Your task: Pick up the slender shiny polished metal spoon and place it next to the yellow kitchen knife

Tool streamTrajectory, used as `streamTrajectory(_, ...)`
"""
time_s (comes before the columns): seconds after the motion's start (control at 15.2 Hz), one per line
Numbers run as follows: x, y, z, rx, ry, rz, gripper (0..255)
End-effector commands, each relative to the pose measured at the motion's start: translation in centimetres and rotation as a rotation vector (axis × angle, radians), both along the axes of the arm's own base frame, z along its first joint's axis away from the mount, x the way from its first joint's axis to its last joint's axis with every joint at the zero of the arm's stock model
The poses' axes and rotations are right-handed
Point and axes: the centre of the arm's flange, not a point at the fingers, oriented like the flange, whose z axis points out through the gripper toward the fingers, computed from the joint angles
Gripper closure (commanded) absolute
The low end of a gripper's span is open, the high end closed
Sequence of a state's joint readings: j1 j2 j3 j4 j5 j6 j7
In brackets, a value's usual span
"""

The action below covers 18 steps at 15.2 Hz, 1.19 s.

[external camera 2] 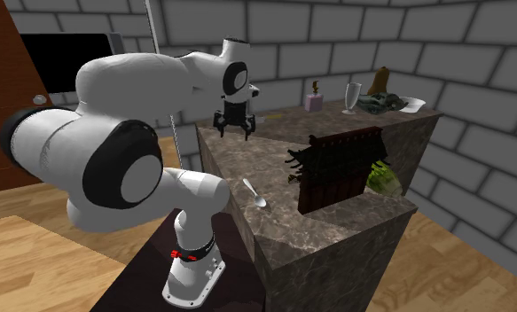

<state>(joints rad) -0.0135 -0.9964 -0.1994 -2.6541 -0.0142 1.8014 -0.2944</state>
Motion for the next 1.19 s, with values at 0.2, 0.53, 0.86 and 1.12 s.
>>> streamTrajectory(0.2,-2.5,-3.4,-5.5,0.011,-0.017,0.106,0)
streamTrajectory(0.53,-4.4,-7.0,-11.0,0.021,-0.033,0.208,0)
streamTrajectory(0.86,-5.5,-9.8,-15.8,0.03,-0.046,0.286,0)
streamTrajectory(1.12,-5.2,-9.3,-17.8,0.03,-0.046,0.286,0)
